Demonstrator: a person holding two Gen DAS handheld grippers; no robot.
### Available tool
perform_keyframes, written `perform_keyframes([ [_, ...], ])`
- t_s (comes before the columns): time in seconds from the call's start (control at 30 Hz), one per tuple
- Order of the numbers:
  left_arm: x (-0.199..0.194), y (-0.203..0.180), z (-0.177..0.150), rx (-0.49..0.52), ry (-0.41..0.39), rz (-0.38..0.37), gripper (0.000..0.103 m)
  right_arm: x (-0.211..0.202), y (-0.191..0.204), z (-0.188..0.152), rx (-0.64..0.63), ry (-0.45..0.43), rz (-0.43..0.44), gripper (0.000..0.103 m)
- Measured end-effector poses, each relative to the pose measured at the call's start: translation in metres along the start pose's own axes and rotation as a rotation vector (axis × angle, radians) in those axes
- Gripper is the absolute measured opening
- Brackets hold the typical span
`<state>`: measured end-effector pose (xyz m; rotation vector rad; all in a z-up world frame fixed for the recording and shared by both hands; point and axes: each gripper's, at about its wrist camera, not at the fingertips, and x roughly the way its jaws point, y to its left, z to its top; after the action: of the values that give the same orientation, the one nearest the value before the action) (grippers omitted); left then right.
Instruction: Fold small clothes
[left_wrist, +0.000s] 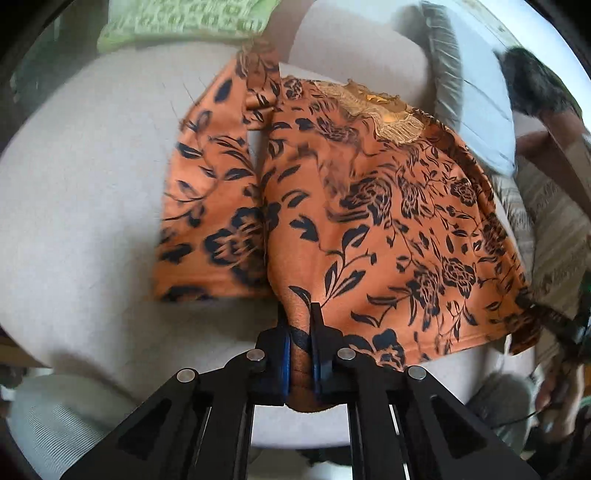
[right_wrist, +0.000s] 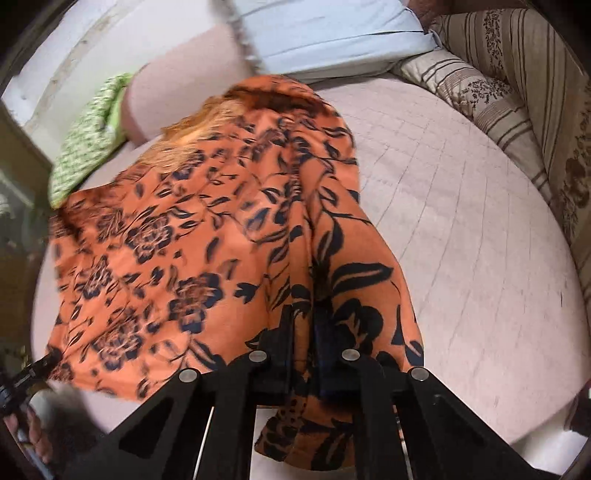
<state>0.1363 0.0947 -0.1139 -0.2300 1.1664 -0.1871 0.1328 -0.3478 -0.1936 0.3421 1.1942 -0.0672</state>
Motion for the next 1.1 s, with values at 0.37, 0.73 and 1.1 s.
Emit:
perform_keyframes([
  [0.37, -0.008, 0.012, -0.009, -0.005, 0.0, -0.019, 0.023, -0.005, 0.023, -0.012, -0.068, 0.04, -0.06, 0.033],
  [0.73, 0.02, 0.067, 0.114, -0.246, -0.109, 0.162, 0.057, -0.041, 0.175, 0.049, -0.236, -0.143, 0.341, 0.089],
  [1.1, 0.074, 0.081, 0.125, -0.336, 0.036, 0.025, 0.004, 0.096, 0.33, 0.109, -0.258, 0.095, 0.473, 0.083],
])
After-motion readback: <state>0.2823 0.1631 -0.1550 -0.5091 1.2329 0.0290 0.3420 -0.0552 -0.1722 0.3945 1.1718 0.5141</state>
